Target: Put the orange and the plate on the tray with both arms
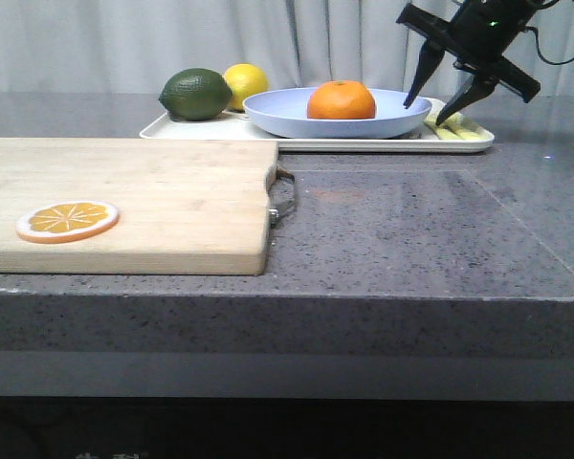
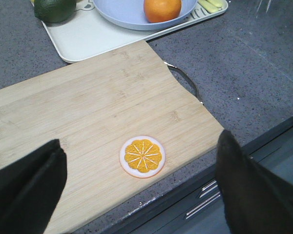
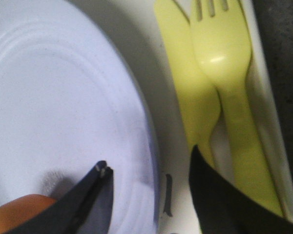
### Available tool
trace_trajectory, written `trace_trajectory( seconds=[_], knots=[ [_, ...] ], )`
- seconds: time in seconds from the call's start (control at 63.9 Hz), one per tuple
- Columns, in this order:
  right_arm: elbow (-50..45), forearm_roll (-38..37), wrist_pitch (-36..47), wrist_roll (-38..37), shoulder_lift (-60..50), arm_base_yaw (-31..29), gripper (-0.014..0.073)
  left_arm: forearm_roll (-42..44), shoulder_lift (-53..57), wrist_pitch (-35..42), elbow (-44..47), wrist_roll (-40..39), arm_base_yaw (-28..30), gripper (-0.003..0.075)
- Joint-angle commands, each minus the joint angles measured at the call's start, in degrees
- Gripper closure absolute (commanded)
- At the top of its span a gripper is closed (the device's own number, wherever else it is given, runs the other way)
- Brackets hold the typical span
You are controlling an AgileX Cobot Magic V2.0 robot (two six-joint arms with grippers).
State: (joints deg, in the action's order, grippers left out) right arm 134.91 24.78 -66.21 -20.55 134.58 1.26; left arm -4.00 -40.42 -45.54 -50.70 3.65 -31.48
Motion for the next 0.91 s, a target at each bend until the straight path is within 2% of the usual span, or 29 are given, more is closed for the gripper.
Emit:
trace_trajectory(
  seconds=[0.0, 0.281, 0.594, 0.704, 0.891],
  knots=[
    [1.9, 1.6, 2.3, 0.1, -4.8, 0.0, 0.0113, -0.8, 0.0, 4.3, -1.5, -0.5, 0.1, 0.0118],
    [2.0, 0.7, -0.5, 0.8, -11.6, 0.0, 0.0119, -0.6, 0.0, 4.3, -1.5, -0.5, 0.1, 0.0118],
    [1.5, -1.0, -10.3, 12.5, -21.9, 0.0, 0.0119, -0.5, 0.0, 4.3, -1.5, -0.5, 0.1, 0.0118],
    [-2.1, -3.7, -10.2, 15.5, -27.4, 0.2, 0.0119, -0.5, 0.0, 4.3, -1.5, -0.5, 0.1, 0.0118],
    [-14.2, -11.4, -9.1, 20.2, -39.1, 1.7, 0.0119, -0.5, 0.0, 4.3, -1.5, -0.5, 0.1, 0.0118]
  ],
)
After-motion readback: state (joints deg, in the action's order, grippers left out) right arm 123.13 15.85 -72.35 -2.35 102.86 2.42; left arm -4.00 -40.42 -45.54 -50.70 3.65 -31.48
